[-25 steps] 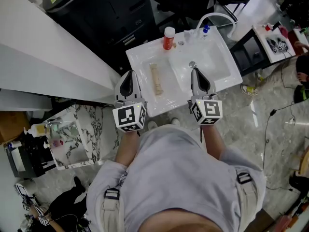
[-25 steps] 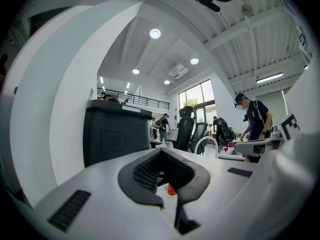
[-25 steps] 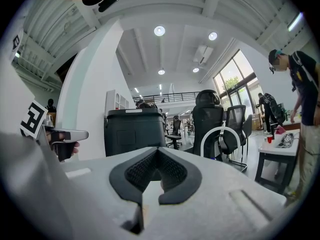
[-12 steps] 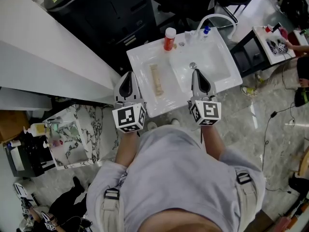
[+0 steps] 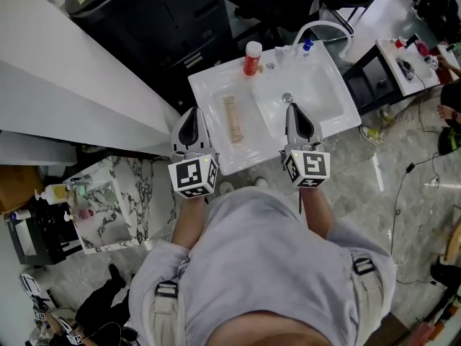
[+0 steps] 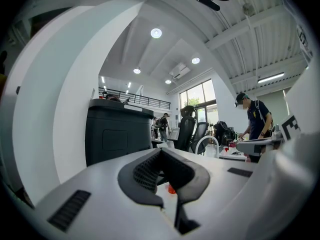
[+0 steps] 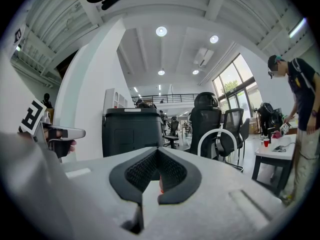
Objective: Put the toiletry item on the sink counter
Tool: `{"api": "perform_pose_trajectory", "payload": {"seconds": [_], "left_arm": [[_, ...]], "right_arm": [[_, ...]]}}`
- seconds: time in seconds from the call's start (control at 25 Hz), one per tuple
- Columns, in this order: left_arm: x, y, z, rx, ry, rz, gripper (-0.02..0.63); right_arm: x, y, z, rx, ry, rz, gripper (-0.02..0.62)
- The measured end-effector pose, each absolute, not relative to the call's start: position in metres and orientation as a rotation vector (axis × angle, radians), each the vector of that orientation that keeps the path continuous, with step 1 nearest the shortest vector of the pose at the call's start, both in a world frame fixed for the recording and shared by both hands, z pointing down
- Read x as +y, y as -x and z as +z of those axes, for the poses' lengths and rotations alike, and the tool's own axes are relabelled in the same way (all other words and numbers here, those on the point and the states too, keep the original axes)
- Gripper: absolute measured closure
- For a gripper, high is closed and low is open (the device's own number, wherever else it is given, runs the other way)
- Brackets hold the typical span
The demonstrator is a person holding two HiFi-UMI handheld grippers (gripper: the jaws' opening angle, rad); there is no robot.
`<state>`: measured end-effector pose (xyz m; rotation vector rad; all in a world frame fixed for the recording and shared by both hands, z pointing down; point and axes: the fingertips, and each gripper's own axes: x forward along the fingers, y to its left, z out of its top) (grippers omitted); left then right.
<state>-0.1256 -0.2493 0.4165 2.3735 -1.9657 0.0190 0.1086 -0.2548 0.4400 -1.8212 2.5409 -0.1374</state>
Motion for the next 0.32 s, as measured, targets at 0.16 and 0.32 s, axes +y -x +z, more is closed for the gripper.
{"api": "perform_pose_trajectory", "payload": {"seconds": [0.16, 0.32], "left_arm": [[-0.2478, 0.1252, 0.4153, -1.967, -2.375, 0.020, 0.600], [-0.2472, 0.1240, 0.4151, -1.965, -2.376, 0.020, 0.600]], "right_arm": [[-0.2530, -0.1095, 0.4391, 2.539, 1.824, -0.138, 0.597], [-0.2524, -0.1099, 0.4390, 2.544, 1.823, -0.141, 0.597]]}}
